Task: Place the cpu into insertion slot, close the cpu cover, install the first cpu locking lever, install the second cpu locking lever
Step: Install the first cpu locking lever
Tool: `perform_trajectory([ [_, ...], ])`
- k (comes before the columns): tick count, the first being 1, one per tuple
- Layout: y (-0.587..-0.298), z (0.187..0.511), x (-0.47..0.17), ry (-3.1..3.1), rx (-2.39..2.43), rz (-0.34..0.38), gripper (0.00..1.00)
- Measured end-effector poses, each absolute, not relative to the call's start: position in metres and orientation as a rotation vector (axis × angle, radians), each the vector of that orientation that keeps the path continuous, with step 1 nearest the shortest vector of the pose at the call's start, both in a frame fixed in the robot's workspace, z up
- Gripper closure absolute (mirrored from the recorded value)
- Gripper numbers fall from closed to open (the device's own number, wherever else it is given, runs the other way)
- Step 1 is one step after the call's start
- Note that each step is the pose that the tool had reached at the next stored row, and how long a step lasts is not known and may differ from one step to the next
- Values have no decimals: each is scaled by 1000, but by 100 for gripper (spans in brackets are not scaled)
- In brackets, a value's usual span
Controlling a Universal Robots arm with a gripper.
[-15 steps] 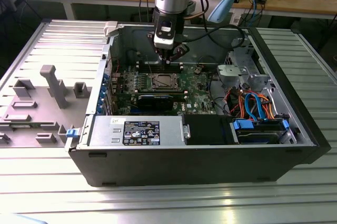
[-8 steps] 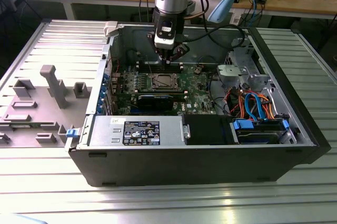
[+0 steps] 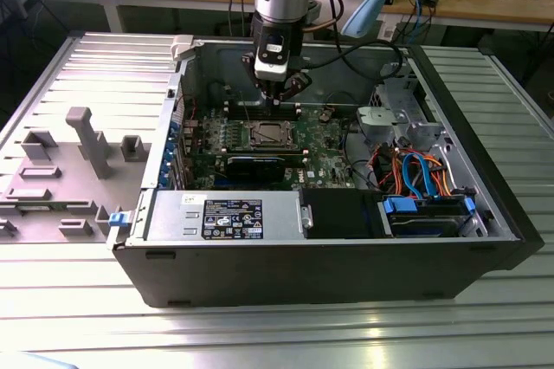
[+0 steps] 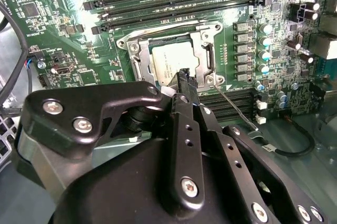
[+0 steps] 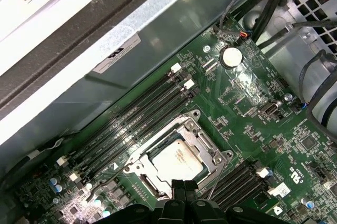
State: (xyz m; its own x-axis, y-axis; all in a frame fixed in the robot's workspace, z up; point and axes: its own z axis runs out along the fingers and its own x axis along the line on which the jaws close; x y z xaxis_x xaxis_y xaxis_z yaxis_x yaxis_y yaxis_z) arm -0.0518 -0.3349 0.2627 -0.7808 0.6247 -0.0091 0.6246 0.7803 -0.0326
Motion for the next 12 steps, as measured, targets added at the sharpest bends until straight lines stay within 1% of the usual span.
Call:
perform_trajectory([
  [12,-335,263,-52,-2972,-1010,53,89],
])
